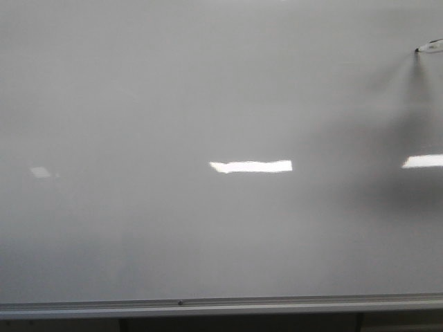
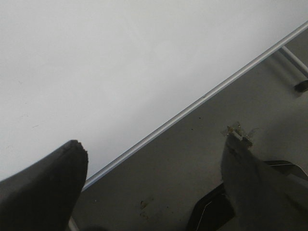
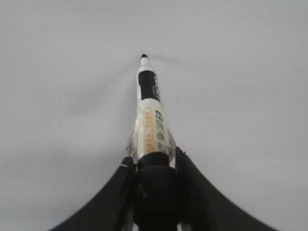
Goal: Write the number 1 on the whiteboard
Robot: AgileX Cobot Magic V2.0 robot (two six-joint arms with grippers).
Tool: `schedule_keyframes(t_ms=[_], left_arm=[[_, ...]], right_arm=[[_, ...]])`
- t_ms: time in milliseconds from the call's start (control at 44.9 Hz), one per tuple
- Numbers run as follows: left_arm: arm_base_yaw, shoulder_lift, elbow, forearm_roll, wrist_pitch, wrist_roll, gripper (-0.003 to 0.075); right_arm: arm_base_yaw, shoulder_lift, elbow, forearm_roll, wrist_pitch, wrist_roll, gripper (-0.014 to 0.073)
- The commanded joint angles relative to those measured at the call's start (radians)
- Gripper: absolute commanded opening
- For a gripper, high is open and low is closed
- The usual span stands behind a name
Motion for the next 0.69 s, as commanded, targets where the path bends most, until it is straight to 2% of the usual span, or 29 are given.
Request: schedule_keyframes(t_ms=[0, 245, 445, 668], left_arm=[[0.003, -0.011, -0.027, -0.009, -0.055, -0.01, 0.0555], [0.003, -0.011, -0.027, -0.009, -0.055, -0.01, 0.0555], [0.003, -0.011, -0.027, -0.009, -0.055, -0.01, 0.0555], [0.003, -0.011, -0.027, -0.009, -0.055, -0.01, 0.0555]], right_arm=[[-0.007, -0.015, -0.035, 0.001, 0.007, -0.01, 0.0023], [-0.007, -0.015, -0.035, -0.007, 0.191, -0.01, 0.0023], [-0.007, -0.016, -0.036, -0.008, 0.265, -0.01, 0.0023], [-0.003, -0.142, -0.101, -0.007, 0.367, -0.016, 0.0023]])
